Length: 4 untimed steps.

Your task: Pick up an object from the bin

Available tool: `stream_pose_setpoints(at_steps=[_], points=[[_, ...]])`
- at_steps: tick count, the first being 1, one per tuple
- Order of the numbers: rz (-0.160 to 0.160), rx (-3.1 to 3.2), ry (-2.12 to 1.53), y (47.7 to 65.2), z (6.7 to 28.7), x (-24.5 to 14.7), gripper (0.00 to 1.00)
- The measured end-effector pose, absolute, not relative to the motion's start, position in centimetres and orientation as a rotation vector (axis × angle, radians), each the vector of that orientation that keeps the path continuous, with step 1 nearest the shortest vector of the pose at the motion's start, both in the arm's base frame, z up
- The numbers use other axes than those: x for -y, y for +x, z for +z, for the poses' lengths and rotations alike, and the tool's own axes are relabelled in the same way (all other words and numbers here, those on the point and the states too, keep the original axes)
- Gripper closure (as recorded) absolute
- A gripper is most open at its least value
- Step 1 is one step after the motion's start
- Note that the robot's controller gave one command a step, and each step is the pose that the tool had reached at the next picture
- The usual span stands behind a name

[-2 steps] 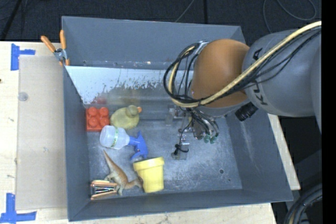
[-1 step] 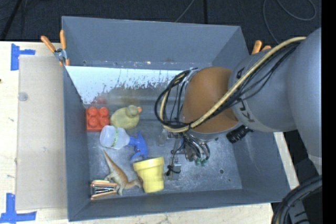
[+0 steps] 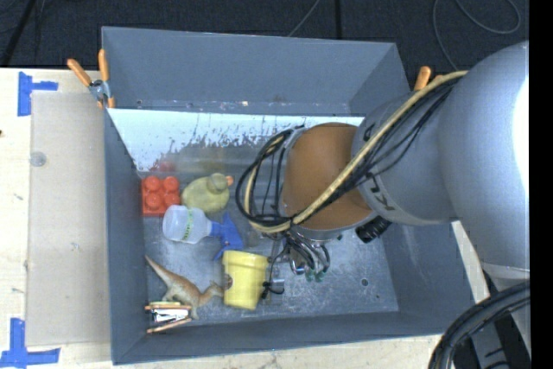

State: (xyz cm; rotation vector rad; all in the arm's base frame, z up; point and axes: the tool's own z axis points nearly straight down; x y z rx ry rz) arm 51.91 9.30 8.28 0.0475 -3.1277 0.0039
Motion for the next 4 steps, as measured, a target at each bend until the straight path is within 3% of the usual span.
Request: stream_pose_setpoints(at_steps=[1,2,4], points=[[-0.004,3.130,0.145,49.4,7.0,-13.8,1.00],[-0.004,3.130,0.144,49.4,7.0,-13.8,1.00],[-0.003,3.126,0.160,51.4,16.5,-15.3,1.00]])
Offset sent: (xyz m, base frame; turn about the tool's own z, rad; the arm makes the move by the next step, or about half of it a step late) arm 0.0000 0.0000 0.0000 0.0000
